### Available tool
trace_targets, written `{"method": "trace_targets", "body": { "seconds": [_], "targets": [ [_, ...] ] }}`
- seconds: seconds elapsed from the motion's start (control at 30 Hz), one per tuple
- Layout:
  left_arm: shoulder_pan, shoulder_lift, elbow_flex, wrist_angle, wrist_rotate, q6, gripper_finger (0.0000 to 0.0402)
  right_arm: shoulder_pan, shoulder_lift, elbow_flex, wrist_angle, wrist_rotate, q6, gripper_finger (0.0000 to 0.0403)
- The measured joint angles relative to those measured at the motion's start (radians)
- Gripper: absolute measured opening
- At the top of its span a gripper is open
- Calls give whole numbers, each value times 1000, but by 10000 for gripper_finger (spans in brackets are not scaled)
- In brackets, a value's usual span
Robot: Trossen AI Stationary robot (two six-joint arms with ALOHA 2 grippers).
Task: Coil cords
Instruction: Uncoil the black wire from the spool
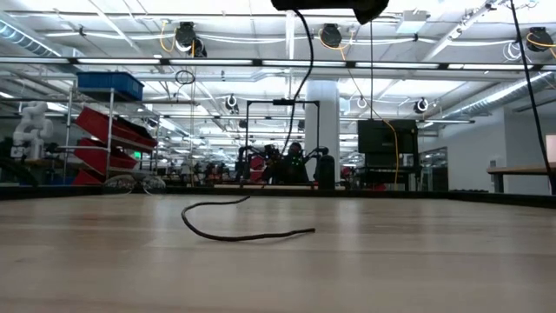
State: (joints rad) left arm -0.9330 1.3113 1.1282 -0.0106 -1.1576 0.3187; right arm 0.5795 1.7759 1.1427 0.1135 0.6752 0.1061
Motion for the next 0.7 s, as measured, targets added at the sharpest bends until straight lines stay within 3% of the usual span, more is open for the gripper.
{"method": "trace_targets", "body": {
  "seconds": [0.3, 0.53, 0.7],
  "targets": [
    [-5, -4, 0, -19, 0, -79, 1, 5, -7, 0, -53, -62, 68, 10],
    [4, -4, 0, -85, 26, -155, 1, 0, -8, 0, -76, -268, 154, 43],
    [18, -4, 0, -85, 106, -157, 1, -16, -8, 0, 43, -184, 105, 67]
  ]
}}
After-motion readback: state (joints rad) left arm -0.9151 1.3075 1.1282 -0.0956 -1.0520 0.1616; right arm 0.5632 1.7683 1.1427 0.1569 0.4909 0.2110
